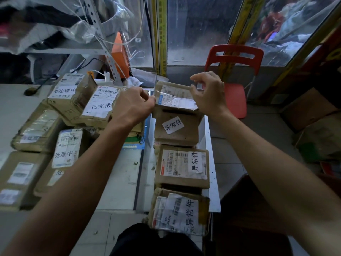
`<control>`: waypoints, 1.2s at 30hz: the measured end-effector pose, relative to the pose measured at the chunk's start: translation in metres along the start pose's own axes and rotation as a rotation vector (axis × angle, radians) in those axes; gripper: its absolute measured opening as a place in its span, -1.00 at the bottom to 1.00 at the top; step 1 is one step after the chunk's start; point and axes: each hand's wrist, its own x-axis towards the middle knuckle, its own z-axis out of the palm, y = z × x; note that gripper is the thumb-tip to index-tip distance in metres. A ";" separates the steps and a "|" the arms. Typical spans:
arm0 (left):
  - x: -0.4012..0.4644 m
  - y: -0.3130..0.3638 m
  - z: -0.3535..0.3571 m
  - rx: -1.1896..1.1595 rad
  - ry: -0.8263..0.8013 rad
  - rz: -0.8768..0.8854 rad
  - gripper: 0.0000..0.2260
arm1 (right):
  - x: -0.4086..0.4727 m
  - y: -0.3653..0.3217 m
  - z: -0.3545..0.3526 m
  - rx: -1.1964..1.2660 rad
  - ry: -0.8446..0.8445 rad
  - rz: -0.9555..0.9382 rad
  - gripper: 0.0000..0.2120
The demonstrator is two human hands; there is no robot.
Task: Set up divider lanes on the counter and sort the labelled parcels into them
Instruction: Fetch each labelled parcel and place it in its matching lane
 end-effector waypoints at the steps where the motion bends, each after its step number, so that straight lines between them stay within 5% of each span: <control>1: -0.004 -0.002 -0.001 0.000 0.016 0.003 -0.78 | -0.004 -0.003 0.000 0.008 0.020 -0.010 -0.79; 10: -0.052 -0.029 -0.022 -0.045 0.113 -0.003 -0.80 | -0.036 -0.055 0.011 -0.019 0.040 -0.163 -0.86; 21: -0.151 -0.177 -0.145 0.118 0.198 -0.009 -0.64 | -0.113 -0.251 0.124 -0.029 -0.618 -0.372 -0.77; 31: -0.350 -0.426 -0.311 0.516 0.230 -0.582 -0.63 | -0.277 -0.468 0.268 -0.593 -0.789 -0.740 -0.69; 36: -0.418 -0.510 -0.371 0.741 0.189 -0.710 -0.66 | -0.321 -0.531 0.342 -0.733 -0.855 -0.950 -0.67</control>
